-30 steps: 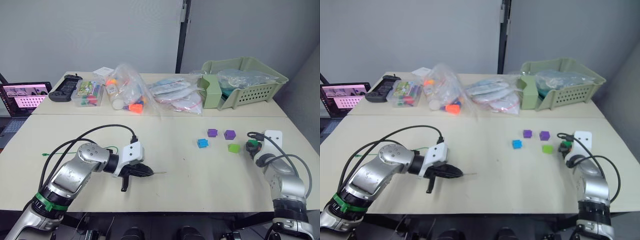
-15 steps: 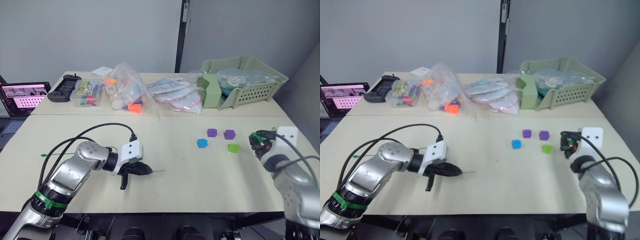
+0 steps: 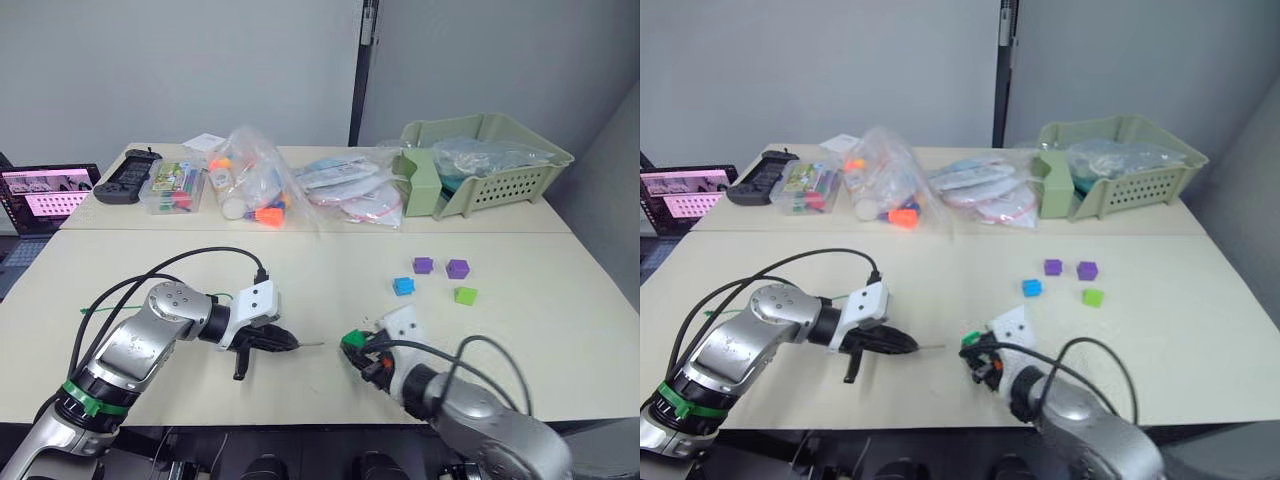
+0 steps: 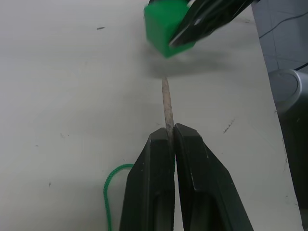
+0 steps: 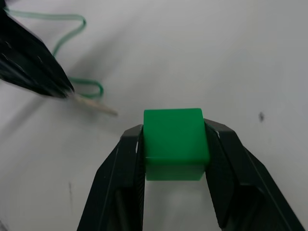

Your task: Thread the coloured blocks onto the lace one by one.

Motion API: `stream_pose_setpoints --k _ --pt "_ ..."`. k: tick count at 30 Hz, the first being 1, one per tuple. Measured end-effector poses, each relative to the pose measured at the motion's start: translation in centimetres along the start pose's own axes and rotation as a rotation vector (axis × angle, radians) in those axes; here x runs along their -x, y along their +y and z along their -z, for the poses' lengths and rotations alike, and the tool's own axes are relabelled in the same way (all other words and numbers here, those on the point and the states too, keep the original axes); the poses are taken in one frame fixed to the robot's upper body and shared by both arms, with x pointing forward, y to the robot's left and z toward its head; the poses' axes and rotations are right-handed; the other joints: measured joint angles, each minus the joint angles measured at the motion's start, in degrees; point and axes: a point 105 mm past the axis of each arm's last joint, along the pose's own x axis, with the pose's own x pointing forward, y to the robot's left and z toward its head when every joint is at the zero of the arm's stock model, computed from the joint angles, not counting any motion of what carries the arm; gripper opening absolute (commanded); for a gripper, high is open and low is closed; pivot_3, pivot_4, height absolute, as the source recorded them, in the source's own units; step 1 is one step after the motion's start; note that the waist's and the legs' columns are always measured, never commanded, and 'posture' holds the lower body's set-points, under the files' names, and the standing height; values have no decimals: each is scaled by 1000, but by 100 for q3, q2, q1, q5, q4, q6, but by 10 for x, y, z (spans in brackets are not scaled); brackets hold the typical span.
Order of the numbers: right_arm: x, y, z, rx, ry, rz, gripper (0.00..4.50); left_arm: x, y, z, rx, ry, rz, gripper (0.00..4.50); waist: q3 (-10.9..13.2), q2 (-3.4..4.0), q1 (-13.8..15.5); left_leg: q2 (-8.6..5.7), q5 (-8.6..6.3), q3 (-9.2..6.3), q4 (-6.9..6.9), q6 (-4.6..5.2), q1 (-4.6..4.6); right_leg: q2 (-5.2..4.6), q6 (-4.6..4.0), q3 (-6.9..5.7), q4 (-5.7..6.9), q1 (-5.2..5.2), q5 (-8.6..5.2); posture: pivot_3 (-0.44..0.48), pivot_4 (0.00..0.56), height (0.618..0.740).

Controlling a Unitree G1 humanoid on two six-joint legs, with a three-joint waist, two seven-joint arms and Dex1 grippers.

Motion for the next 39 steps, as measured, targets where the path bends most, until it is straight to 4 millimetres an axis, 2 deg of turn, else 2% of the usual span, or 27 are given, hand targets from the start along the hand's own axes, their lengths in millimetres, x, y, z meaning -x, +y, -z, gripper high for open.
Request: stream_pose_setpoints --k 5,9,10,12,14,16,17,19,21,23,26,29,32,39 --pt "-10 -5 2 35 -47 35 1164 1 0 0 0 0 3 0 -1 -2 -17 3 0 3 0 0 9 7 -1 -1 3 6 0 0 150 740" --pt "-10 -5 6 33 -73 50 1164 3 -1 -1 -2 10 0 0 -5 -6 -13 6 0 1 0 0 16 8 0 -2 5 12 0 0 150 740" --pt "-9 -5 5 35 -84 50 2196 4 -1 -1 -3 10 0 0 -5 -6 -12 7 0 0 0 0 15 7 0 -1 5 11 0 0 150 740" --pt "-9 -7 16 27 -47 42 2844 4 -3 -2 -5 6 2 0 -4 -6 0 6 0 -3 0 0 9 5 0 -1 4 7 0 0 150 740" --pt "-6 -6 14 40 -54 15 3473 5 -3 -1 6 11 -4 0 -4 -6 -8 6 0 -8 0 0 6 4 0 -1 4 4 0 0 150 740" --pt "0 -12 9 65 -54 -5 4201 6 -5 1 13 14 -5 0 -2 -6 -3 5 0 -14 0 0 2 3 0 0 4 1 0 0 150 740" --pt "6 -20 -3 95 -74 -18 4472 6 -5 1 16 16 -9 0 1 -7 -3 5 0 -14 2 0 2 2 0 0 5 1 1 0 150 740" --pt "16 -26 -30 160 -131 -55 4472 7 -4 1 17 14 -17 0 2 -7 -1 5 0 -19 5 0 4 4 0 -2 6 5 1 0 150 740" --pt "26 -23 -54 257 -164 -150 4472 8 -5 0 14 12 -20 0 2 -7 -4 5 0 -22 5 0 6 7 0 -7 5 7 0 0 150 740" --pt "34 -20 -65 326 -149 -260 4472 7 -5 -1 12 11 -20 0 2 -8 -5 5 0 -21 4 0 6 12 -1 -12 2 9 0 0 150 740" --pt "40 -12 -62 374 -65 -483 4472 8 -5 -1 22 10 -21 0 4 -11 -3 4 0 -15 3 0 2 13 -3 -14 0 8 -1 0 150 740" --pt "33 -10 -65 484 5 -725 4472 7 -5 -3 15 2 -21 0 9 -13 -37 3 0 12 9 1 9 12 -6 -9 1 11 1 0 150 740" --pt "17 -19 -69 634 45 -830 4472 7 -6 -4 8 1 -23 0 9 -13 -37 8 0 22 9 0 9 18 -6 -10 2 7 0 0 150 740" --pt "-17 -26 -42 845 129 -984 4472 7 -14 -3 16 0 -19 0 10 -13 -14 4 -1 16 7 0 -3 0 -8 -11 10 -6 3 0 150 740"
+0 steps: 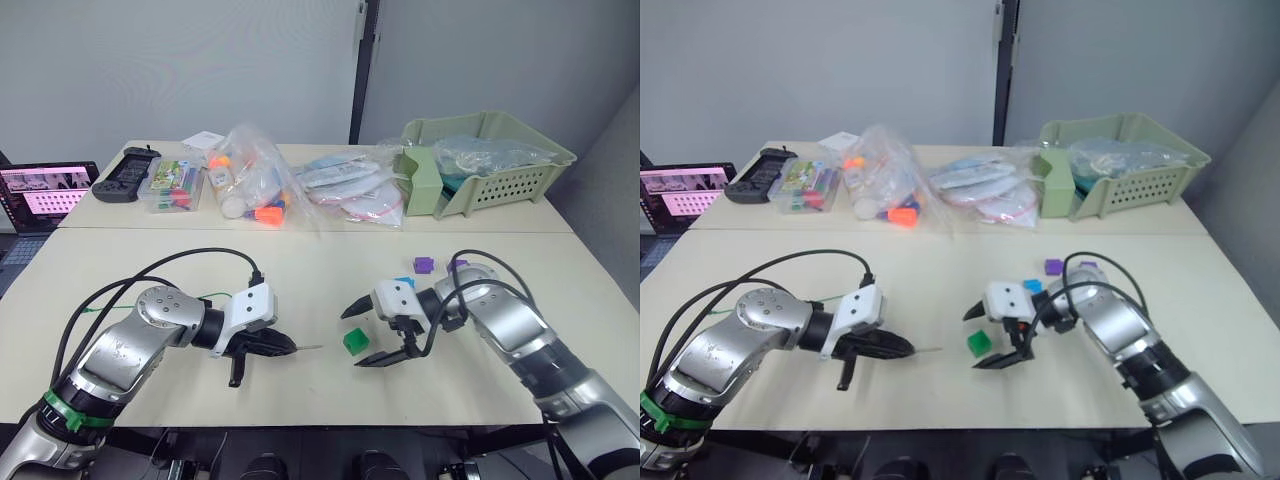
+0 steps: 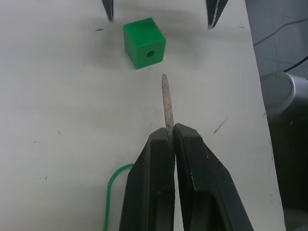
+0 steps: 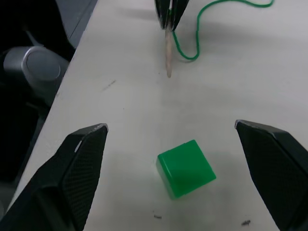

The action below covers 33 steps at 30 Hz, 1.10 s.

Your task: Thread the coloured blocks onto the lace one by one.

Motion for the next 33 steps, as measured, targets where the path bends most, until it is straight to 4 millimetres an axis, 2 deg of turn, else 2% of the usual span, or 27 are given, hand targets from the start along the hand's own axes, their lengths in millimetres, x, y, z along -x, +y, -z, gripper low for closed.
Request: stream_pose_setpoints --k 5,9,15,22,26,29,33 --pt "-11 -3 17 36 31 -71 4472 0 -4 1 -1 10 0 0 1 1 26 1 0 -30 0 0 4 -2 -1 -2 3 3 0 0 150 740" --pt "-8 -8 21 51 44 -88 3371 -1 -7 2 0 9 1 0 1 1 17 1 0 -42 0 0 9 -2 -2 -2 9 4 1 0 150 740" --pt "-6 -9 27 37 51 -88 1268 -1 -7 4 8 10 -4 0 1 2 13 1 0 -46 0 0 10 -2 -4 -4 12 4 2 0 150 740" --pt "-7 -12 22 -53 11 30 1188 -4 -3 4 -2 17 -39 0 1 2 20 -7 0 -51 0 -1 15 -11 -4 -3 45 -1 2 0 150 740" --pt "-14 -4 15 -135 4 93 1188 -20 3 6 -23 48 -70 0 1 2 68 -11 0 -53 4 -1 14 -8 -4 -4 48 0 2 0 150 740" --pt "-22 8 18 -202 0 128 1188 -32 7 9 -41 82 -90 0 1 2 116 -26 0 -52 8 -1 12 -8 -3 -5 47 1 2 0 150 740" --pt "-24 12 16 -214 1 167 1188 -40 6 9 -42 104 -88 0 1 2 120 -24 0 -51 12 -1 17 -4 -3 -4 47 3 1 0 150 740"
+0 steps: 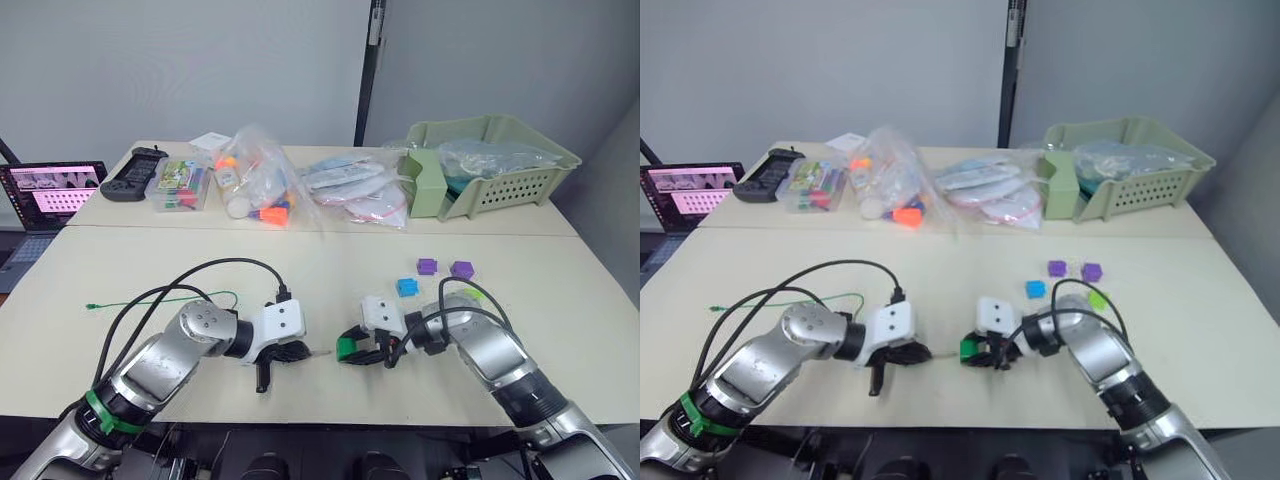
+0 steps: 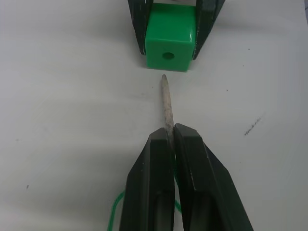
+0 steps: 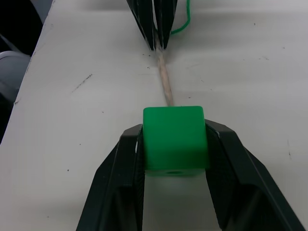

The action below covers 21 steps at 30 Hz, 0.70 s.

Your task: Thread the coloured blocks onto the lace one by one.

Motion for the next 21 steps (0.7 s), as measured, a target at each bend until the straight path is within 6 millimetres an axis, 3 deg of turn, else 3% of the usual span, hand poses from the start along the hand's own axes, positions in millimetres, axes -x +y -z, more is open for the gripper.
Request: stream_pose_setpoints --k 21 --pt "-1 -1 -2 -47 26 48 1188 -2 12 -16 -29 33 -19 0 0 -1 -2 6 0 2 5 0 -1 7 1 -1 -3 3 -1 0 150 740"
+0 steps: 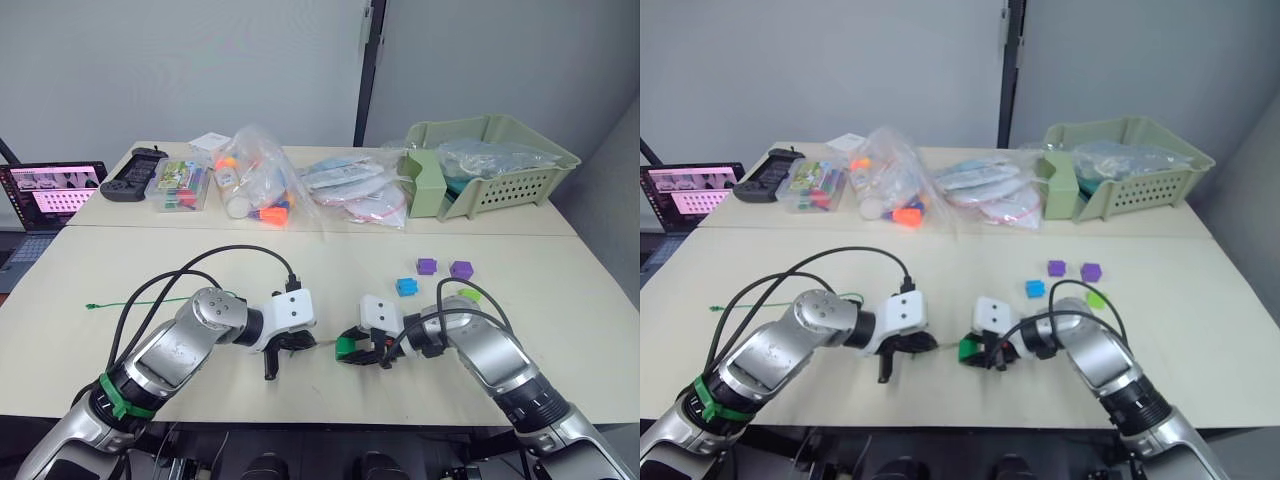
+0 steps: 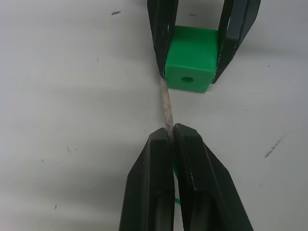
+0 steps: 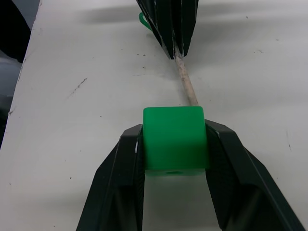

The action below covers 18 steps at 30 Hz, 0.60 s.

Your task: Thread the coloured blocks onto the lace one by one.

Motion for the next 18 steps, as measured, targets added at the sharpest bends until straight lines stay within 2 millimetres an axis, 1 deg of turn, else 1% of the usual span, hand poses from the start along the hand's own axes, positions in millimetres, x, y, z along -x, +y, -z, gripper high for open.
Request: stream_pose_setpoints --k 5,8,18 --pt "0 1 0 -8 4 12 1188 0 1 2 7 12 9 0 0 0 -5 3 0 0 0 0 0 3 0 0 0 0 0 0 150 740" --pt "0 1 1 -7 5 22 1188 2 -3 6 20 38 30 0 0 0 0 2 0 1 0 0 0 2 0 1 -1 0 0 0 150 740" --pt "0 1 1 -16 3 35 1188 4 -10 6 32 41 55 0 0 0 1 5 0 3 4 0 0 4 1 0 -4 3 -1 0 150 740"
